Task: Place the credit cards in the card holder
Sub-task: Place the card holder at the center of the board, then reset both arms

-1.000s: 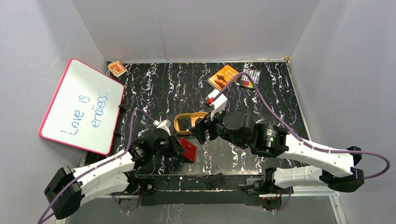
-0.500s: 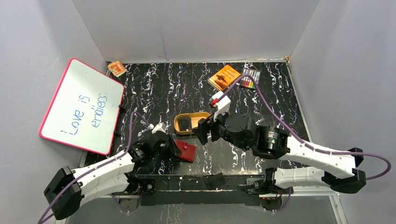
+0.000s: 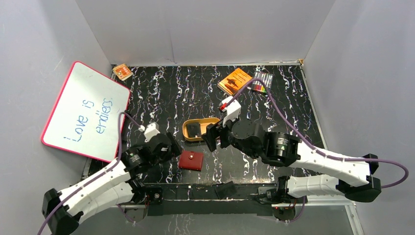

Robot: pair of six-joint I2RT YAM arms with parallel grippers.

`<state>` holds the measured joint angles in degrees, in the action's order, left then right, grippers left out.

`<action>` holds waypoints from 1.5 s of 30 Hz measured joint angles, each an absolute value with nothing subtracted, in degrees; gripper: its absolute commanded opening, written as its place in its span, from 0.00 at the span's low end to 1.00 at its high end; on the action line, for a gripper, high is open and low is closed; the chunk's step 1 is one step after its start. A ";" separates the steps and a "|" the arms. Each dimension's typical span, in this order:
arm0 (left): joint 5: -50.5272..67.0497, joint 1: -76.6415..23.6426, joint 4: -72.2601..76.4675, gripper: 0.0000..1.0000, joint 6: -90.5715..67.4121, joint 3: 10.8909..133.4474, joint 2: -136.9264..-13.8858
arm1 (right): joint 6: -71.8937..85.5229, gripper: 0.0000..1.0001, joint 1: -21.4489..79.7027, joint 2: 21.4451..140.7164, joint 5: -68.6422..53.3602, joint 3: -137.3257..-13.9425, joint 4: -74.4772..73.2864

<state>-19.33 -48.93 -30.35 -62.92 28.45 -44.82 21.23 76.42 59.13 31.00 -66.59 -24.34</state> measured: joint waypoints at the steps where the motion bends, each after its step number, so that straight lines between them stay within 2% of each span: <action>1: -20.84 -48.93 -32.01 0.90 -63.02 30.55 -43.83 | 21.69 0.98 76.42 59.75 31.48 -66.74 -24.93; 7: -29.23 -48.93 -37.67 0.91 -60.69 44.66 -43.88 | 22.76 0.99 75.70 68.03 34.24 -71.75 -29.47; 13: -32.47 -48.93 -43.59 0.92 -61.30 58.81 -54.06 | 23.83 0.99 71.53 79.59 37.30 -79.75 -32.58; 15: -32.45 -48.93 -45.76 0.92 -62.70 63.61 -58.13 | 25.91 0.99 65.56 83.09 34.54 -82.15 -33.58; 17: -32.38 -48.93 -47.46 0.92 -64.03 68.03 -61.65 | 28.64 0.98 55.46 84.01 27.92 -81.17 -32.42; 21: -33.06 -48.93 -49.84 0.92 -65.65 70.52 -62.72 | 35.20 0.99 31.53 79.46 16.78 -72.88 -28.75; 23: -34.46 -48.93 -51.51 0.92 -66.48 71.46 -62.54 | 36.62 0.99 24.91 76.01 16.95 -71.79 -30.06; 26: -35.92 -48.93 -51.24 0.94 -63.61 71.75 -61.10 | 35.11 0.99 25.06 69.95 19.33 -73.71 -30.52; 32: -37.23 -48.93 -44.60 0.94 -47.64 72.53 -56.80 | 26.48 0.99 26.89 59.27 25.96 -82.02 -28.88; 36: -37.71 -48.93 -39.09 0.94 -38.35 72.62 -51.46 | 22.48 0.98 26.92 54.26 29.04 -82.83 -29.74; 40: -39.86 -48.93 -35.38 0.94 -31.44 76.09 -46.04 | 18.90 0.99 26.92 50.65 29.30 -81.14 -31.07; 45: -41.80 -48.90 -34.76 0.94 -27.83 85.08 -49.63 | 17.78 0.98 27.03 51.57 26.50 -80.51 -33.36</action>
